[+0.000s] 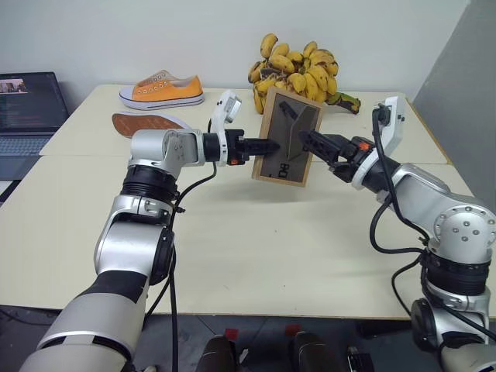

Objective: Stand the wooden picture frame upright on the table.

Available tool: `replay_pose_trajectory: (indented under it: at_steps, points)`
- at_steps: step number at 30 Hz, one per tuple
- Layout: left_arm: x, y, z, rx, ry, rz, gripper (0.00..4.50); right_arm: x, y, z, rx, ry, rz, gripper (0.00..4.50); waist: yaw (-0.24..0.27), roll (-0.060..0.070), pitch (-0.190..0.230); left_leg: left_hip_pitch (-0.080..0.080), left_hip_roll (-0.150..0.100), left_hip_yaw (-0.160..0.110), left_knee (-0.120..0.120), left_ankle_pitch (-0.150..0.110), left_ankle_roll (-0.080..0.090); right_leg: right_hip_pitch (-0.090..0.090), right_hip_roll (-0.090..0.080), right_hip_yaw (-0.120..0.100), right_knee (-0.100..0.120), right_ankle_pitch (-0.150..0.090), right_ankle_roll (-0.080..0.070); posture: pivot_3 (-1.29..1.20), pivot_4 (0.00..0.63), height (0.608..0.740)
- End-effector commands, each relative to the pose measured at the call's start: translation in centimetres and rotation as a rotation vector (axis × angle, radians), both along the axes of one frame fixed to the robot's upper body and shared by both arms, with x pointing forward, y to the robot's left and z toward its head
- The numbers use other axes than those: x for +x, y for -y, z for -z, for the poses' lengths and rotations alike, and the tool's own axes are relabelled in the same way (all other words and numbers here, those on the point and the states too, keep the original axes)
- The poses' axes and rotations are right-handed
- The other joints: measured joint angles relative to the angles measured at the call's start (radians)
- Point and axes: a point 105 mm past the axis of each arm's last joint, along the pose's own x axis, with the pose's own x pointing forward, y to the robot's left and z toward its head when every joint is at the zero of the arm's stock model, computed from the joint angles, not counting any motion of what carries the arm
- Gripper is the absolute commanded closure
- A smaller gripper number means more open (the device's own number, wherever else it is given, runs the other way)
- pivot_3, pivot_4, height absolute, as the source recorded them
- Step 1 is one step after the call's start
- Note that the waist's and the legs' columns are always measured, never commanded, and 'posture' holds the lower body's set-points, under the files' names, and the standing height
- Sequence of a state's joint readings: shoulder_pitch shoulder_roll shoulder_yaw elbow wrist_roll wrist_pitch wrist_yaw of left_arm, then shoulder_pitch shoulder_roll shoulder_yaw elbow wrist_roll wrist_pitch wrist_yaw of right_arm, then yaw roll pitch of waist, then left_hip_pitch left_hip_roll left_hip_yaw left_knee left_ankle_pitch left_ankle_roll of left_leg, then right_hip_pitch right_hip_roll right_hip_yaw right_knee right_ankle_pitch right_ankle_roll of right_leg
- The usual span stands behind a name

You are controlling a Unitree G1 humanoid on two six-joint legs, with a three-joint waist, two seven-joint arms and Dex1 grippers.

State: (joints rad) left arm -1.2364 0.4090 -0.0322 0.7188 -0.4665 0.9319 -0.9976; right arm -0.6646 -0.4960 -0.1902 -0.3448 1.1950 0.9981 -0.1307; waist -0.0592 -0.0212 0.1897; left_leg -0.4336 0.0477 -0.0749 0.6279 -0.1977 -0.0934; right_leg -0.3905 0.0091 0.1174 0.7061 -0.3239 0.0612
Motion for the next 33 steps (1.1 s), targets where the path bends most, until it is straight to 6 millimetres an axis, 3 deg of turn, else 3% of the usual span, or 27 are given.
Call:
replay_pose_trajectory:
  at_steps: [1, 5, 7, 9, 13, 20, 33]
  points:
    - [-0.6, -0.3, -2.8, -0.031, 0.058, 0.031, 3.21, -0.8, 2.5, 0.6, -0.241, 0.08, 0.036, 0.23, 0.002, 0.0, 0.0, 0.0, 0.0, 0.0, 0.0, 0.0, 0.0, 0.0, 0.0, 0.0, -0.001, 0.0, 0.0, 0.0, 0.15, 0.74]
    - [-1.1, -1.7, -2.2, -0.007, 0.01, 0.026, 3.21, -1.2, 6.2, 0.9, -0.674, 0.315, 0.129, 0.23, 0.002, 0.002, 0.001, -0.002, -0.001, -0.001, -0.001, 0.0, 0.0, 0.0, 0.0, 0.0, -0.005, 0.0, 0.001, 0.0, 0.15, 0.74]
    - [-1.5, -2.3, -2.0, -0.017, -0.052, 0.024, 3.21, -1.3, 7.4, 1.1, -0.957, 0.525, 0.133, 0.23, 0.001, 0.002, 0.001, -0.002, -0.001, -0.001, -0.003, 0.0, 0.0, 0.001, 0.0, 0.0, -0.008, -0.001, 0.003, 0.0, 0.15, 0.74]
    - [-2.1, -2.7, -1.6, -0.013, -0.091, 0.031, 3.21, -1.6, 7.7, 1.7, -1.154, 0.694, 0.096, 0.23, -0.005, 0.002, 0.001, -0.002, -0.001, -0.001, -0.003, 0.0, 0.001, 0.001, 0.0, 0.0, -0.009, -0.003, 0.005, 0.0, 0.15, 0.74]
    - [-3.6, -2.9, -0.9, -0.028, -0.204, 0.045, 3.21, -1.8, 7.2, 2.5, -1.371, 0.997, 0.05, 0.23, -0.014, 0.001, 0.002, -0.001, -0.001, -0.001, -0.002, 0.0, 0.001, 0.001, 0.0, 0.001, -0.008, -0.002, 0.004, 0.0, 0.15, 0.74]
    - [-6.6, -1.9, -0.5, -0.024, -0.287, 0.118, 3.21, -2.0, 5.5, 3.8, -1.495, 1.374, 0.009, 0.23, -0.02, 0.001, 0.002, -0.001, -0.001, -0.001, 0.0, 0.0, 0.0, 0.002, -0.001, 0.001, -0.005, 0.0, 0.002, 0.0, 0.15, 0.74]
    - [-7.6, -1.7, -1.6, -0.063, -0.291, 0.145, 3.21, -1.3, 4.7, 5.7, -1.446, 1.545, 0.016, 0.23, -0.022, 0.001, 0.002, 0.002, -0.002, -0.002, 0.002, 0.002, -0.002, 0.003, -0.001, 0.001, 0.002, 0.0, 0.002, 0.0, 0.15, 0.74]
